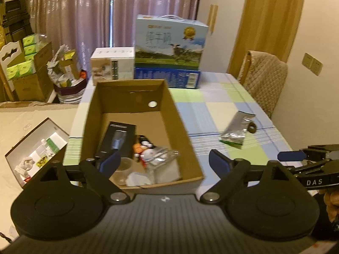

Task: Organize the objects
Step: 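Bring both open tools back toward the foil pouch and dark ring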

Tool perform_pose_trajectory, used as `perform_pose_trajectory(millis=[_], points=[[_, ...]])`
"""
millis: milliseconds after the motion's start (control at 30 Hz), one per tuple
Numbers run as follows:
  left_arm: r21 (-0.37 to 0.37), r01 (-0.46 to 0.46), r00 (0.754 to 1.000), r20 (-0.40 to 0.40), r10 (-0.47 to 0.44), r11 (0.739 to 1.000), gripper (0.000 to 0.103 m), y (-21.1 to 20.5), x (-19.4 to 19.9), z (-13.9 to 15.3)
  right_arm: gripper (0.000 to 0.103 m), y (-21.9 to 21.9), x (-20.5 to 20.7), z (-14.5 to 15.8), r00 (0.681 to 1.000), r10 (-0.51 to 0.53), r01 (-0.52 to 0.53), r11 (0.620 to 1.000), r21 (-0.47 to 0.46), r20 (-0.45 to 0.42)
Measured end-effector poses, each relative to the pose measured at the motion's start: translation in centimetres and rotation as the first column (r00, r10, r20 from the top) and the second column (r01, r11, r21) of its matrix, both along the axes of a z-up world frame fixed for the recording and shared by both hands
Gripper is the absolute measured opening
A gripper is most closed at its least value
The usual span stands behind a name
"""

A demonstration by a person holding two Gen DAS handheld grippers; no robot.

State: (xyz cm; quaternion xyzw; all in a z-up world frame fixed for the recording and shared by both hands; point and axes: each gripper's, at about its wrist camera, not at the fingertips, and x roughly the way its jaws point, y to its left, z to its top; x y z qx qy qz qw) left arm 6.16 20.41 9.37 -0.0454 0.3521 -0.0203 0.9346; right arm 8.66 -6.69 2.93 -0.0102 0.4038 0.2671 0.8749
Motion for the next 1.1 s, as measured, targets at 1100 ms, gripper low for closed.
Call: perform_pose_trajectory(millis=[1100], points=[[0.065,0.279,0.960,-0.034,-0.278,0.958,0.102,-14.7,4.3,0.1,0.068,-13.8,1.4,3.1,0.974,-0.207,0.212,0.976,-0.057,0.088]])
